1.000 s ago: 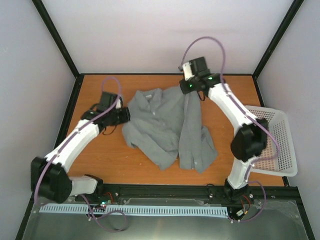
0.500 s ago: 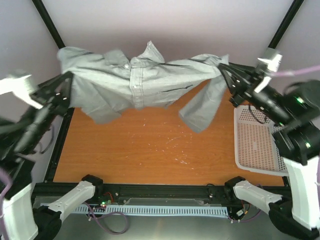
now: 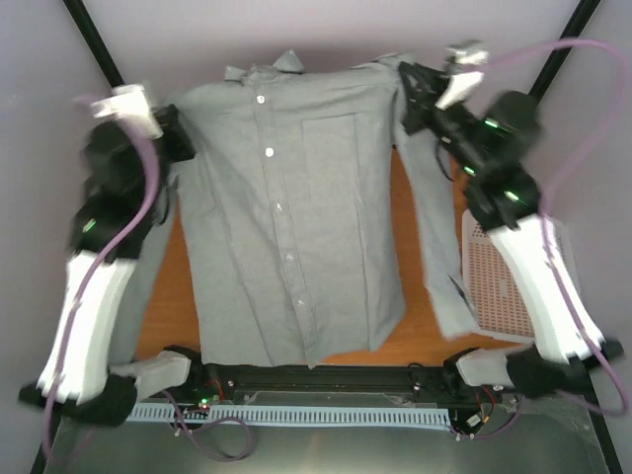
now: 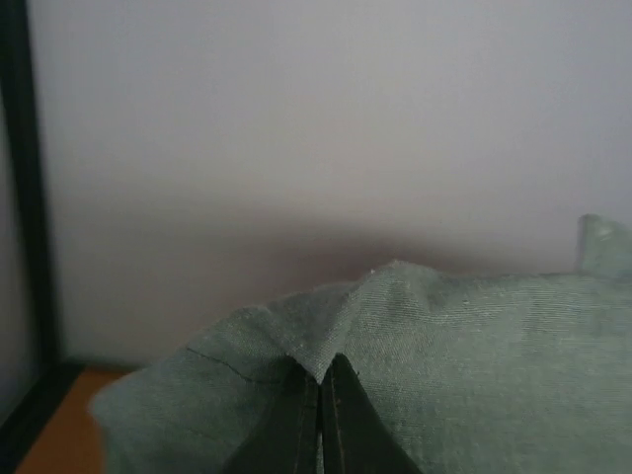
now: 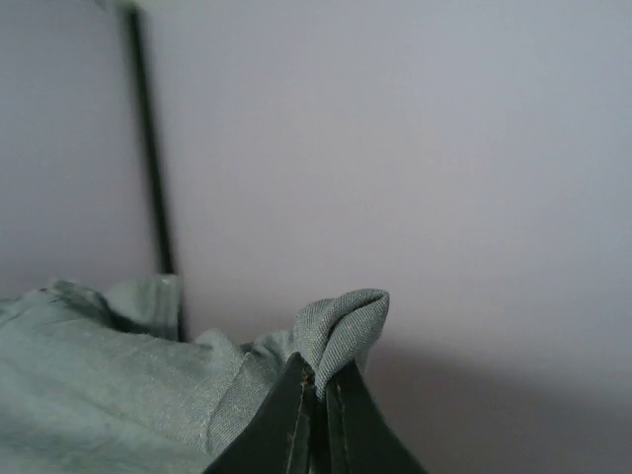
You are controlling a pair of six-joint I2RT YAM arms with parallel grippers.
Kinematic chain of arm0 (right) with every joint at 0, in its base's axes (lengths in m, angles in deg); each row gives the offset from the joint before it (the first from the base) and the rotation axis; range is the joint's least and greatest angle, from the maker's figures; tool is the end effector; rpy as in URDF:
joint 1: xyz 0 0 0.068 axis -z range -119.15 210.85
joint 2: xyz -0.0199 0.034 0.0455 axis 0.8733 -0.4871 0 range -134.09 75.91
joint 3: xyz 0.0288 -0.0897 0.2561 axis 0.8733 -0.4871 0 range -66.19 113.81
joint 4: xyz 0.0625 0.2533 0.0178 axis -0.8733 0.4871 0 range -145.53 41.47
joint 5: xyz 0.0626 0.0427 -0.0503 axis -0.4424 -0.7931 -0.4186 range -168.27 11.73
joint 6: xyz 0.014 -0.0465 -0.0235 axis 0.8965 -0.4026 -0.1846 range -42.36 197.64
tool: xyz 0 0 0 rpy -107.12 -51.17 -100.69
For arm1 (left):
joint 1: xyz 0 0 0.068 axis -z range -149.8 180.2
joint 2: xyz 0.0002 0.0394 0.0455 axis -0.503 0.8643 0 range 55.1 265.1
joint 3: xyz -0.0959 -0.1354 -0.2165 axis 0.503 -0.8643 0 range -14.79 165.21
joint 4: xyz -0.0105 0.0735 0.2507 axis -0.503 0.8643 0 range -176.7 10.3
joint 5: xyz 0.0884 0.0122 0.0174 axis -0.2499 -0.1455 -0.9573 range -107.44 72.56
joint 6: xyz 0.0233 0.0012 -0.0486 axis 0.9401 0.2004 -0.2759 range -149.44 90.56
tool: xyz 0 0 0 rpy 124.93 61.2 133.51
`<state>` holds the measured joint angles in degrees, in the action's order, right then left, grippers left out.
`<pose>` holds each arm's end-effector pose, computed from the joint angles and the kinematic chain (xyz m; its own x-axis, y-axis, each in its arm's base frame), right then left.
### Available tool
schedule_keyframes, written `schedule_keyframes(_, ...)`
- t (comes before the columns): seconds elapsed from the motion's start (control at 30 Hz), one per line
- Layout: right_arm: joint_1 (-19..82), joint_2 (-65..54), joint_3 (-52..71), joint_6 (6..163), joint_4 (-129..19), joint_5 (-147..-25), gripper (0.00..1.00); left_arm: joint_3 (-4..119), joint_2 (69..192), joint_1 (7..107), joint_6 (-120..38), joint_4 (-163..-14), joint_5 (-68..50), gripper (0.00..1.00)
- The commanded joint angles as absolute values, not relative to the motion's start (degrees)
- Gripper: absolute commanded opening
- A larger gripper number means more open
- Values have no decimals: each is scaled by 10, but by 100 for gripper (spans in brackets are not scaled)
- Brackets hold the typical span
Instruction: Pin the brooch onto the clothing
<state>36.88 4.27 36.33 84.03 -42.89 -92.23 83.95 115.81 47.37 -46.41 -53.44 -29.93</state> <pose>0.1971 0.0970 0.5754 0.2170 0.2147 -0.9523 -0.6316 0.7746 0.0307 0.1505 -0.0384 0.5509 0.0519 -0.3145 -0.9478 0.1017 0.9459 -0.3082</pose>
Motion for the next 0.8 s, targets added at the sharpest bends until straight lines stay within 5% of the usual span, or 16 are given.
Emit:
schedule_keyframes(0.0, 385, -100, 296, 764, -514, -772, 3, 752, 1274, 395, -469, -613, -381, 1)
schedule_keyframes(0.07, 398, -177, 294, 759, -530, -747, 4, 708, 1320, 362, -455, -672, -348, 1)
schedule_keyframes(0.1, 408, -217, 307, 772, -521, -748, 16, 692, 1356, 351, -444, -706, -342, 10)
schedule_keyframes(0.17, 431, -293, 346, 809, -469, -767, 68, 674, 1417, 340, -450, -719, -388, 52)
schedule_keyframes(0.23, 434, -356, 406, 828, -340, -752, 80, 685, 1478, 335, -464, -687, -405, 92)
schedule_keyframes(0.27, 434, -373, 415, 841, -296, -747, 86, 708, 1508, 335, -473, -649, -404, 99)
schedule_keyframes(0.4, 427, -375, 384, 861, -154, -764, 91, 742, 1543, 339, -530, -519, -330, 100)
schedule_keyframes(0.63, 340, -283, 208, 838, -156, -984, 88, 504, 1390, 348, -587, -543, -12, 100)
schedule_keyframes(0.77, 269, -296, 177, 886, -208, -1018, 87, 402, 1351, 342, -633, -551, 40, 100)
